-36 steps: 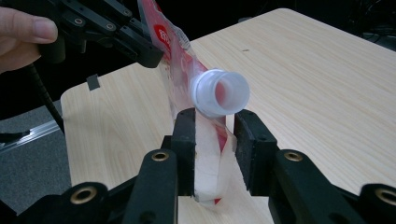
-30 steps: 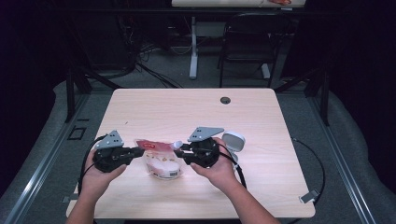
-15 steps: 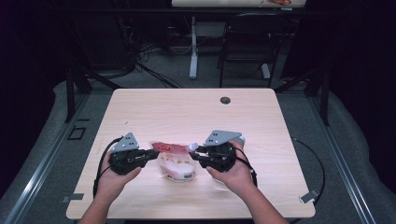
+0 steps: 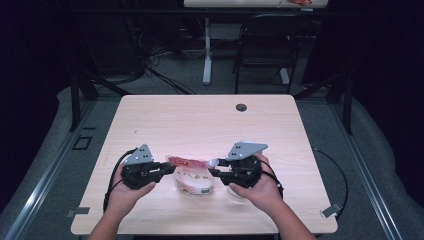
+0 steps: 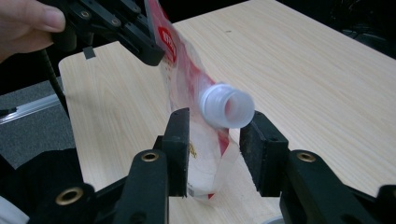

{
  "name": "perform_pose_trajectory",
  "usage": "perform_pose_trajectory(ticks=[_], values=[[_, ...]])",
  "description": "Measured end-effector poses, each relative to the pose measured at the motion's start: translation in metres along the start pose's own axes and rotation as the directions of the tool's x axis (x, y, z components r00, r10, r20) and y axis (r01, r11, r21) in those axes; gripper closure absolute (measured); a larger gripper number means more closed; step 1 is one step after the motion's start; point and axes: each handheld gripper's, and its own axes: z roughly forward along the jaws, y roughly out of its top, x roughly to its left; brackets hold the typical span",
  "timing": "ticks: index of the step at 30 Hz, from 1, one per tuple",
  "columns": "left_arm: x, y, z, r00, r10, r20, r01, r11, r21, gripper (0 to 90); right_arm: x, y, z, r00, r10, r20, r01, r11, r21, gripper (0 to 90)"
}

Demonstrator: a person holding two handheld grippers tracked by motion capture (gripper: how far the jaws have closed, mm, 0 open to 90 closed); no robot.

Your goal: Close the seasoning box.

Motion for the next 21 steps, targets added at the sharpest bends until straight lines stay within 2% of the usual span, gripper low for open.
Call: perform_pose_trajectory(ticks=[5,9,14,21], values=[[0.000,-0.001,-0.001,1.0000,0.000,0.008,0.000,1.0000,-0.001,78.1,0.001,0.007,-0.011,1.0000,0.004,0.006,-0.004,1.000,-0.022,58.3],[-0.001,-0.001,-0.001,1.0000,0.005,-0.001,-0.005,1.0000,0.001,76.3,0.001,0.015,-0.016,0.9999,0.008,0.010,-0.008,0.999,-0.045,55.3],[-0.001,-0.001,-0.003,1.0000,0.006,0.001,-0.006,1.0000,0.006,74.8,0.002,0.027,-0.014,0.9998,-0.017,-0.009,0.016,0.999,-0.027,52.5],[0.001,-0.002,-0.006,1.0000,-0.006,-0.001,0.006,1.0000,0.002,70.6,0.000,0.043,0.000,0.9983,-0.043,-0.039,0.044,0.999,0.013,47.5]])
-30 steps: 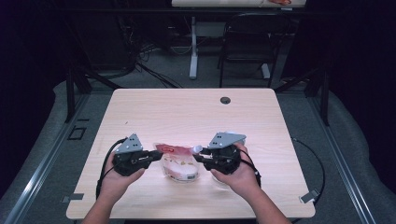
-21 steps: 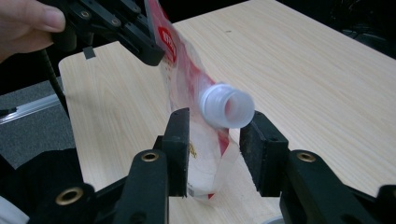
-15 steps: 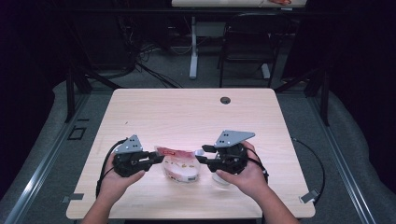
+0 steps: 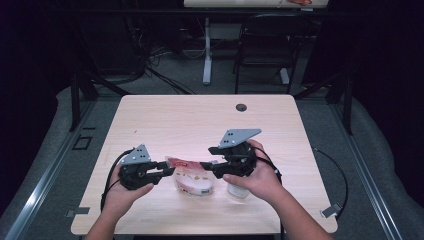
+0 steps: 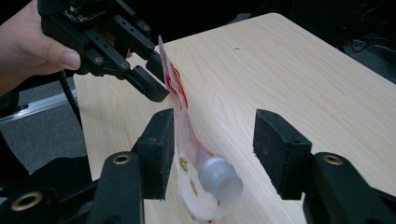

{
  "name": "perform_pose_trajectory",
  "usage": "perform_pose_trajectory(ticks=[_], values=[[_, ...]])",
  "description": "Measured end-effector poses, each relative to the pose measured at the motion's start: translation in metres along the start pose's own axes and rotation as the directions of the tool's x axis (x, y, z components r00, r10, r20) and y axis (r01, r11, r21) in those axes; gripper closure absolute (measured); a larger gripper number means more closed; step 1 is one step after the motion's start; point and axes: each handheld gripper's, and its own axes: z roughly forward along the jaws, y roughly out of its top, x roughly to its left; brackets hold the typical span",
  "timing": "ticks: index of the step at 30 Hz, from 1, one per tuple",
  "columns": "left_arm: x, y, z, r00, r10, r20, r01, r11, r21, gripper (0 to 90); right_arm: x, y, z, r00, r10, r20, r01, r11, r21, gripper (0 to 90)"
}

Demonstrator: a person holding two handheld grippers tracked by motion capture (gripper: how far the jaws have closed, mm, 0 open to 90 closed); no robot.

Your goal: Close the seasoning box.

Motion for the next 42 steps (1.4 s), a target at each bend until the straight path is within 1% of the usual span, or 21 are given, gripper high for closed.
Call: perform_pose_trajectory(ticks=[1,3,5,7,8,12,16,21,25,27,28,30,32,33,35,36,37,38,40,41,42], values=[[0.000,0.000,0.000,1.0000,0.001,-0.001,-0.001,1.0000,0.002,70.1,0.000,0.002,0.002,1.0000,0.000,-0.004,0.000,1.000,0.003,47.5],[-0.001,0.000,-0.001,0.9998,0.015,-0.012,-0.015,0.9998,0.010,69.7,0.000,0.006,0.006,0.9998,-0.013,-0.017,0.013,1.000,0.024,47.6],[-0.001,0.000,-0.002,0.9997,0.019,-0.018,-0.018,0.9997,0.017,69.0,0.001,0.010,0.009,0.9994,-0.021,-0.029,0.023,0.999,0.042,50.1],[0.000,-0.001,-0.003,0.9998,0.011,-0.018,-0.011,0.9998,0.014,68.5,0.002,0.014,0.013,0.9984,-0.027,-0.050,0.030,0.997,0.067,54.4],[0.000,-0.001,-0.004,0.9998,0.009,-0.018,-0.009,0.9999,0.013,68.1,0.003,0.016,0.015,0.9977,-0.038,-0.055,0.042,0.996,0.077,55.5],[0.002,-0.003,-0.006,0.9999,0.002,-0.011,-0.002,0.9999,0.013,67.3,0.005,0.022,0.022,0.9961,-0.067,-0.056,0.073,0.992,0.107,58.7],[0.004,-0.006,-0.008,0.9999,-0.003,-0.013,0.004,0.9999,0.014,67.3,0.005,0.026,0.028,0.9952,-0.070,-0.069,0.078,0.989,0.124,61.6],[0.008,-0.007,-0.012,0.9997,-0.009,-0.022,0.009,0.9999,0.005,66.8,0.005,0.031,0.038,0.9924,-0.088,-0.085,0.102,0.981,0.165,65.0],[0.012,-0.009,-0.017,0.9992,-0.016,-0.036,0.016,0.9999,-0.002,66.7,0.008,0.036,0.044,0.9890,-0.099,-0.110,0.117,0.977,0.177,66.0],[0.013,-0.010,-0.019,0.9989,-0.024,-0.041,0.024,0.9997,-0.008,66.7,0.009,0.039,0.048,0.9873,-0.111,-0.113,0.131,0.973,0.187,67.0],[0.014,-0.010,-0.020,0.9987,-0.026,-0.043,0.025,0.9996,-0.010,66.7,0.009,0.040,0.049,0.9873,-0.107,-0.117,0.128,0.973,0.190,67.7],[0.016,-0.011,-0.023,0.9984,-0.028,-0.049,0.028,0.9996,-0.011,66.8,0.009,0.042,0.052,0.9863,-0.109,-0.123,0.133,0.970,0.205,68.5],[0.018,-0.012,-0.025,0.9977,-0.037,-0.056,0.036,0.9992,-0.017,66.8,0.009,0.045,0.056,0.9854,-0.120,-0.121,0.144,0.965,0.218,69.3],[0.019,-0.012,-0.026,0.9978,-0.035,-0.056,0.035,0.9993,-0.015,66.8,0.010,0.046,0.058,0.9849,-0.119,-0.126,0.145,0.964,0.222,69.9],[0.021,-0.013,-0.028,0.9972,-0.041,-0.063,0.040,0.9990,-0.021,66.8,0.010,0.049,0.061,0.9835,-0.123,-0.133,0.152,0.959,0.239,70.3],[0.021,-0.013,-0.028,0.9968,-0.046,-0.065,0.045,0.9988,-0.022,66.8,0.011,0.049,0.062,0.9844,-0.120,-0.129,0.148,0.960,0.239,70.3],[0.022,-0.014,-0.029,0.9968,-0.046,-0.066,0.044,0.9988,-0.021,66.9,0.011,0.050,0.063,0.9831,-0.125,-0.133,0.155,0.957,0.245,70.5],[0.023,-0.014,-0.030,0.9964,-0.048,-0.070,0.046,0.9986,-0.025,66.9,0.012,0.050,0.065,0.9834,-0.121,-0.135,0.151,0.958,0.245,70.8],[0.023,-0.014,-0.030,0.9964,-0.050,-0.069,0.048,0.9985,-0.027,66.9,0.012,0.051,0.068,0.9829,-0.128,-0.132,0.160,0.951,0.264,71.1],[0.023,-0.014,-0.031,0.9964,-0.049,-0.069,0.048,0.9985,-0.027,66.9,0.012,0.051,0.070,0.9834,-0.127,-0.130,0.158,0.951,0.266,71.3],[0.023,-0.014,-0.031,0.9964,-0.049,-0.070,0.047,0.9985,-0.026,66.9,0.012,0.051,0.071,0.9832,-0.127,-0.131,0.159,0.948,0.274,71.4]])
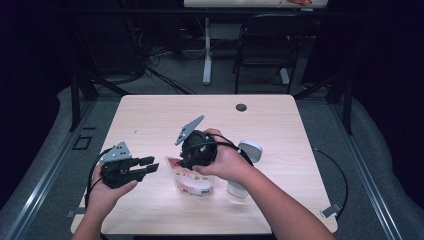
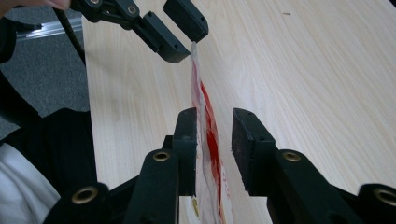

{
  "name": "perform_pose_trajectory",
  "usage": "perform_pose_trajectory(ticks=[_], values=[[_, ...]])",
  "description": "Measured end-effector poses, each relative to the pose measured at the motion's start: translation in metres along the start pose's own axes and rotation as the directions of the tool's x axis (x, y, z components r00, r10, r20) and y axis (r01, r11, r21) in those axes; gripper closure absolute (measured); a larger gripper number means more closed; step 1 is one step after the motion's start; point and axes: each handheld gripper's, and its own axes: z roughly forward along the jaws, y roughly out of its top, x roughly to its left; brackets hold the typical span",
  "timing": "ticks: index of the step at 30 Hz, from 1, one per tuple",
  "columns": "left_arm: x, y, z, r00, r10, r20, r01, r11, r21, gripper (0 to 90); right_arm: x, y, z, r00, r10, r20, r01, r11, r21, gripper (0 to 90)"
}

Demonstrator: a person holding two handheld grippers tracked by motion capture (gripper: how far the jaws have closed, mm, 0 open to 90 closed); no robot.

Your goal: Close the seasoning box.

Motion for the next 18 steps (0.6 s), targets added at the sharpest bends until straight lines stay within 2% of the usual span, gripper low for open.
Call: perform_pose_trajectory(ticks=[18], values=[[0.000,-0.001,0.001,1.0000,-0.001,0.000,0.001,1.0000,0.005,66.9,0.000,0.003,0.012,0.9997,-0.019,-0.011,0.020,0.998,0.054,74.0]])
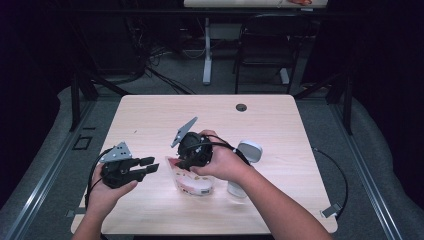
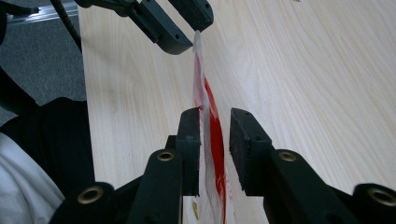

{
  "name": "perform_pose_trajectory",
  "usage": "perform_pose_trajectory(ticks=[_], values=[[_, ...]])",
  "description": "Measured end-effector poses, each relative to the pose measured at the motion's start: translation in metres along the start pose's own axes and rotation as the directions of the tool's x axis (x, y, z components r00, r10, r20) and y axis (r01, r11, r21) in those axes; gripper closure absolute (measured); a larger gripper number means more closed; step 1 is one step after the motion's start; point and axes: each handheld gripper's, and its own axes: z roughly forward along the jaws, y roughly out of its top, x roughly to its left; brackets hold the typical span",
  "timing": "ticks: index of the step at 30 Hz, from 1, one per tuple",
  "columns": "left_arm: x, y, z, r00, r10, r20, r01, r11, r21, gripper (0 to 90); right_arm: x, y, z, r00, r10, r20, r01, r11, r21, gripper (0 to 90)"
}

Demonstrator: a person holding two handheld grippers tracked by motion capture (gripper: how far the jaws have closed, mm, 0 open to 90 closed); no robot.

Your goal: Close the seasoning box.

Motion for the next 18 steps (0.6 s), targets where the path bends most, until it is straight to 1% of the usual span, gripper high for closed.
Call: perform_pose_trajectory(ticks=[7,11,13,18], values=[[0.0003,-0.0006,0.0016,1.0000,-0.002,0.003,0.002,1.0000,0.003,66.9,0.0006,-0.0003,0.0061,0.9999,-0.015,-0.005,0.015,0.999,0.040,78.2],[0.0002,-0.0009,0.0022,1.0000,-0.003,0.003,0.003,1.0000,0.004,66.9,-0.0001,-0.0005,0.0069,0.9998,-0.017,-0.013,0.018,0.999,0.043,81.4],[0.0003,-0.0009,0.0022,1.0000,-0.003,0.002,0.003,1.0000,0.004,66.9,-0.0008,-0.0009,0.0067,0.9996,-0.021,-0.018,0.022,0.999,0.041,84.4],[-0.0008,-0.0008,0.0038,1.0000,0.000,0.006,0.000,1.0000,0.009,66.9,0.0002,-0.0015,0.0069,0.9986,-0.047,-0.024,0.048,0.998,0.038,88.6]])
